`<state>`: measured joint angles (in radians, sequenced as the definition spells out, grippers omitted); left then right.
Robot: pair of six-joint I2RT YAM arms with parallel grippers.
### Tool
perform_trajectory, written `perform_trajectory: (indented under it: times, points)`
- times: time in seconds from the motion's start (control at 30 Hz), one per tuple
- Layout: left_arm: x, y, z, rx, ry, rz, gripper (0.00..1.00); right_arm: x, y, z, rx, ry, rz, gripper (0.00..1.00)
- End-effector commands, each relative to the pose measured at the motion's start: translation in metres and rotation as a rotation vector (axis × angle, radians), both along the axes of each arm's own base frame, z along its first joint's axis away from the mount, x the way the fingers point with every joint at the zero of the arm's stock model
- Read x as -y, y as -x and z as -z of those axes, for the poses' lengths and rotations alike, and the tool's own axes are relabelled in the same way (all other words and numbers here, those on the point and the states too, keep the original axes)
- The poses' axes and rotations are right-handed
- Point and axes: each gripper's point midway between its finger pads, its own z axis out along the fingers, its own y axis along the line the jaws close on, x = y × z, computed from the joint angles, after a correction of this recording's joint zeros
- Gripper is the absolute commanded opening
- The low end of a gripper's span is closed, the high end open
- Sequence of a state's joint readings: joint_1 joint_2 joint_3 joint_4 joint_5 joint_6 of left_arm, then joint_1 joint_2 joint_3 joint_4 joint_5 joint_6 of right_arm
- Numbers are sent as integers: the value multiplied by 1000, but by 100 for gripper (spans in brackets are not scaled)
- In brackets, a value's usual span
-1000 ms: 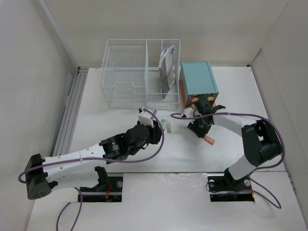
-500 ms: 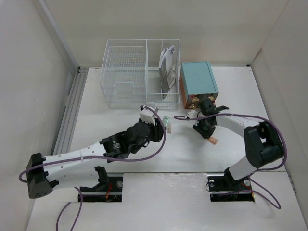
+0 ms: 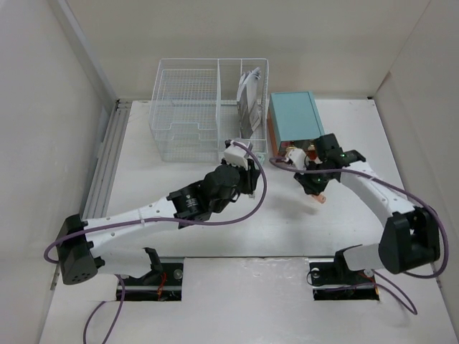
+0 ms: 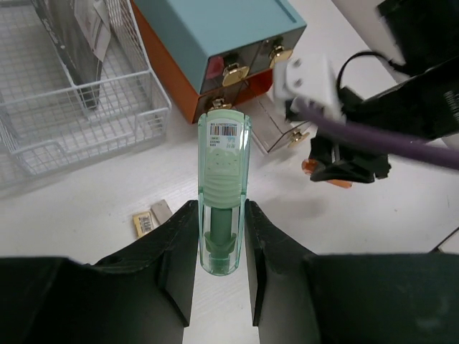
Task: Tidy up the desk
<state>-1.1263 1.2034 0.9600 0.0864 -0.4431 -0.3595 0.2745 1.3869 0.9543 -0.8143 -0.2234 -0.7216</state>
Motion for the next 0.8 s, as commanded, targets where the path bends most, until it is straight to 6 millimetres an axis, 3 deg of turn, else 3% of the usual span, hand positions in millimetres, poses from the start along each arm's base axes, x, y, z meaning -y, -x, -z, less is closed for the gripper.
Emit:
perform_trajectory:
  times: [0.0,0.13,0.2,0.23,0.47,0.67,0.77]
  points:
    - [1,-10,-51,91,108,-33,0,-23,-15,-62,118,-152,-52,8]
    - [0,-10,-45,81,104,-35,0,-26,-28,-89,196,-189,-33,8]
    - [0,-8,-44,81,110,-25,0,-20,-55,-104,302,-179,31,8]
    - [1,-6,-39,68,109,-16,0,-13,-74,-103,343,-162,104,8]
    - [9,0,-38,62,122,33,0,5,-134,-85,355,-142,277,8]
    - [25,-2,-21,39,93,66,0,6,-154,-74,359,-125,299,9]
    - [42,-1,-17,34,87,115,0,7,-158,-67,346,-111,305,17]
